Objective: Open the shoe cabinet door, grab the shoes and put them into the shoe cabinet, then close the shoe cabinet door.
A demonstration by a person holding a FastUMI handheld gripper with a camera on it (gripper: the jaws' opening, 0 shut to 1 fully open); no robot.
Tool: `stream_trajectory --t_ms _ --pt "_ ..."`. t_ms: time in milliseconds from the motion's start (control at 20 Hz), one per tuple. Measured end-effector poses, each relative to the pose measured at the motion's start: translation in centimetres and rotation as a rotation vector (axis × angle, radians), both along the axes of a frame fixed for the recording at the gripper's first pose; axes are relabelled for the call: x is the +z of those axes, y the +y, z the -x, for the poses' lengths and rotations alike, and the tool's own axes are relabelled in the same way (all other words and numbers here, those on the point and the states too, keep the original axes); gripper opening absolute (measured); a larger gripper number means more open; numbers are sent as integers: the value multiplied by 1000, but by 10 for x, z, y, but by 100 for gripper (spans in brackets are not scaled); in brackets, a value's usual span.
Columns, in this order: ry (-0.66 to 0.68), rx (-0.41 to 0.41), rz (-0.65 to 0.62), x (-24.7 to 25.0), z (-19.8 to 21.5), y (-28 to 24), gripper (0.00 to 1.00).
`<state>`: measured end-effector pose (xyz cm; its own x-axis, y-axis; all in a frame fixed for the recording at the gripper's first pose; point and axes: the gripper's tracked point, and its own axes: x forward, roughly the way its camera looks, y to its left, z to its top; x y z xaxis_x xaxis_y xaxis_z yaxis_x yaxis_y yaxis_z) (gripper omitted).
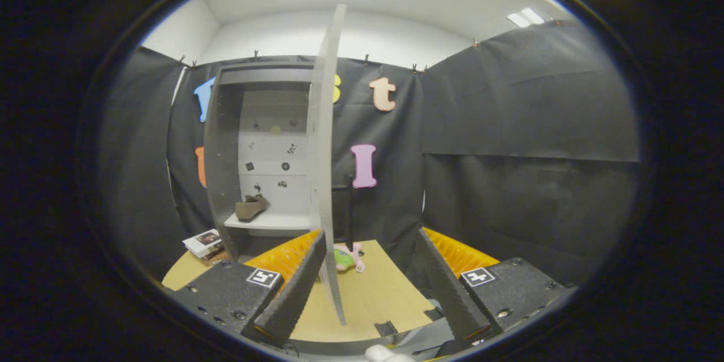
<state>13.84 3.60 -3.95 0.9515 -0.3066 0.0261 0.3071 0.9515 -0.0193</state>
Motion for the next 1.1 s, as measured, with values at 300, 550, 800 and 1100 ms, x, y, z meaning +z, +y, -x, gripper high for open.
stream_trajectory --t_ms 300,550,800,1100 --pt "161 146 -35 -109 -31 103 100" --pt "282 267 -78 -203 -76 167 100" --pt "368 353 -86 -279 -122 211 100" --pt "502 417 -109 -363 -173 246 100"
